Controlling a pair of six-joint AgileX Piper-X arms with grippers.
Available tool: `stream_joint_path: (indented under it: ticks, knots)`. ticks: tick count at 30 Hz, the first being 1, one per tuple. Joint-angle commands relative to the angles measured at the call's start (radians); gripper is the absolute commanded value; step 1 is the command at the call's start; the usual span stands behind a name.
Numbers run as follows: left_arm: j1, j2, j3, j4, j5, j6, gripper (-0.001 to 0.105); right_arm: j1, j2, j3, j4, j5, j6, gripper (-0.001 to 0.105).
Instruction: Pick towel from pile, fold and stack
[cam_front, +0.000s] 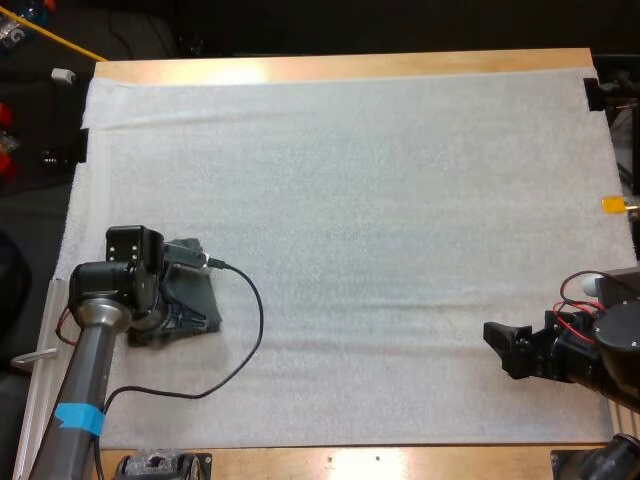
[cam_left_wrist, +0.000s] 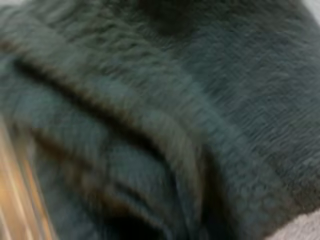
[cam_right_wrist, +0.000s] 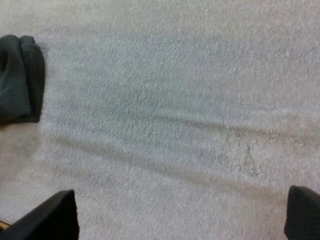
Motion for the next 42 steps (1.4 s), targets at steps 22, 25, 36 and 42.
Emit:
stream_joint_path:
  ticks: [22, 25, 36, 42]
  knots:
    - [0.001, -0.003, -0.179, 0.068, -0.211, -0.067, 0.06, 0.002, -0.003, -0.008, -0.336, -0.321, 0.004, 0.08]
    - [0.001, -0.003, -0.186, 0.089, -0.106, -0.128, 0.06, 0.002, 0.005, -0.008, -0.357, -0.364, 0.004, 0.08]
    - [0.089, -0.003, -0.114, -0.09, 0.135, -0.368, 0.06, 0.002, 0.005, -0.008, -0.357, -0.369, 0.004, 0.08]
    - [0.17, -0.003, -0.025, -0.19, 0.224, -0.396, 0.06, 0.002, 0.005, -0.008, -0.357, -0.369, 0.004, 0.08]
